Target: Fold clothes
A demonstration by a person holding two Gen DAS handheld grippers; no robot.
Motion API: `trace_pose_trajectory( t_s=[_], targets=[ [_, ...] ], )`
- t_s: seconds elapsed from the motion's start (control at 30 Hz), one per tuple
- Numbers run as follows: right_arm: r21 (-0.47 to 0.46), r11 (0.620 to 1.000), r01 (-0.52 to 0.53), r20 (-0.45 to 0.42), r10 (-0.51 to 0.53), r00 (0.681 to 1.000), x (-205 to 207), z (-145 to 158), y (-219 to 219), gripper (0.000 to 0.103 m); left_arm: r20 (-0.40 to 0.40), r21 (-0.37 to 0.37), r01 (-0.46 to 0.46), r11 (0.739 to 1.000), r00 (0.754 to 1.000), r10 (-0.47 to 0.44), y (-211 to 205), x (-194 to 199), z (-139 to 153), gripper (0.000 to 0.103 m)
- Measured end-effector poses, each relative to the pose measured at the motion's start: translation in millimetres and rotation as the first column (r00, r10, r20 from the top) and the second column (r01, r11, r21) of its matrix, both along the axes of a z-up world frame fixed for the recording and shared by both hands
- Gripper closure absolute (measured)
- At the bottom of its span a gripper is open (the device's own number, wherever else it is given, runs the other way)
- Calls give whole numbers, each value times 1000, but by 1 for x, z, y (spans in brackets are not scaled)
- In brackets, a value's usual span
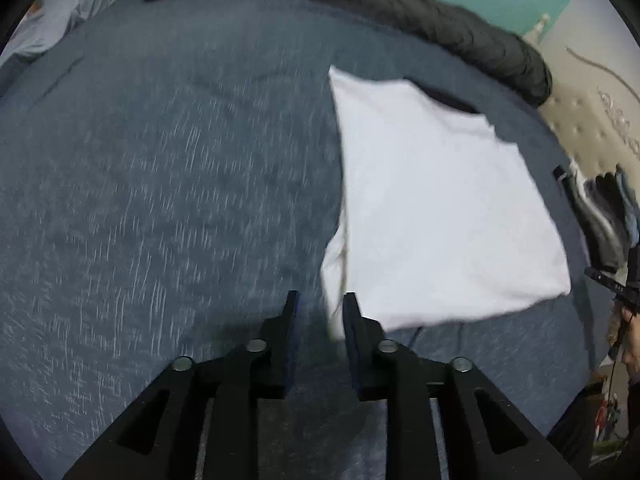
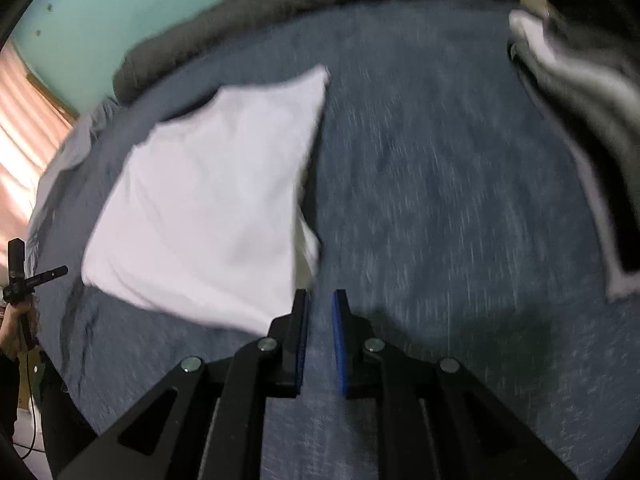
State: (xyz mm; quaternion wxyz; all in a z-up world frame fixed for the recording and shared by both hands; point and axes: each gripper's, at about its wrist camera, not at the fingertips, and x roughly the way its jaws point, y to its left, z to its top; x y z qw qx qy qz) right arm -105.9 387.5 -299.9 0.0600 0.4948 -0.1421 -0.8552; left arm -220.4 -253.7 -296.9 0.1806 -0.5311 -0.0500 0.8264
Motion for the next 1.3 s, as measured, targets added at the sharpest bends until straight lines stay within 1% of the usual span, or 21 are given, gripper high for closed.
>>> trace_pose_trajectory(
  t_s=[0.07,0.17,0.23,0.33,0.4,0.43,0.5,0.63,0.67,0.7,0.73,0.8,0.87,0.9,0.93,0.97,1.0,1.07,1.17,1.23,1.3],
  targets=[
    [-35,999,-18,-21,17,1000,-12,5,-15,91,-11,45,-11,999,1000,11,13,-9,-4,73],
    [-94,992,-81,-26,78,997,-39,1,-60,90,-21,96,2,995,1000,1,49,-20,-7,73],
    [-115,984,-138,1,139,990,-54,-9,-88,90,-16,130,11,991,1000,-9,73,-25,-13,73],
    [-61,977,-206,64,210,976,-71,-28,-120,90,-9,148,26,989,1000,-25,99,-22,-24,73],
    [-33,971,-236,90,238,967,-76,-39,-131,90,-4,139,36,990,999,-36,108,-17,-34,72],
    [-10,969,-245,108,245,964,-71,-45,-128,90,-2,128,39,991,999,-39,110,-15,-38,72],
    [5,973,-231,126,229,965,-67,-53,-118,90,-1,111,25,993,1000,-25,109,-15,-49,72],
    [13,986,-169,137,166,977,-59,-61,-82,90,21,151,-15,988,1000,12,92,-12,-60,72],
    [11,989,-147,135,144,980,-57,-62,-73,90,22,163,-20,986,1000,16,90,-11,-60,72],
    [5,991,-134,133,132,982,-56,-62,-68,90,12,158,-21,987,1000,20,89,-9,-57,72],
    [-4,994,-106,129,105,986,-55,-60,-59,90,2,154,-23,988,1000,23,89,-6,-55,71],
    [11,997,-79,106,78,991,-58,-51,-55,90,-17,146,-15,989,1000,18,90,-1,-52,67],
    [12,996,-85,39,85,996,-71,-31,-60,90,-37,164,-22,986,999,28,90,-1,-48,64],
    [11,995,-94,24,94,995,-81,-26,-66,86,-46,172,-25,985,998,33,89,-1,-46,64],
    [10,995,-104,9,104,995,-91,-20,-72,80,-55,180,-28,983,998,38,89,-2,-44,63],
    [10,994,-113,-6,113,994,-101,-15,-78,63,-60,182,-30,983,997,42,90,-4,-44,63],
    [4,991,-133,-18,133,991,-118,-9,-89,57,-66,185,-33,982,997,46,91,-5,-43,63],
    [5,985,-173,-36,173,984,-148,-1,-107,56,-70,188,-35,982,996,49,93,-9,-43,62],
    [41,973,-229,-48,231,972,-208,4,-145,56,-70,192,-36,981,996,50,95,-14,-45,60],
    [67,965,-252,-50,256,965,-234,6,-158,56,-69,194,-36,980,996,50,97,-18,-46,60],
    [112,957,-267,-46,273,961,-260,4,-170,56,-69,197,-36,980,996,51,98,-21,-47,60]
  ],
)
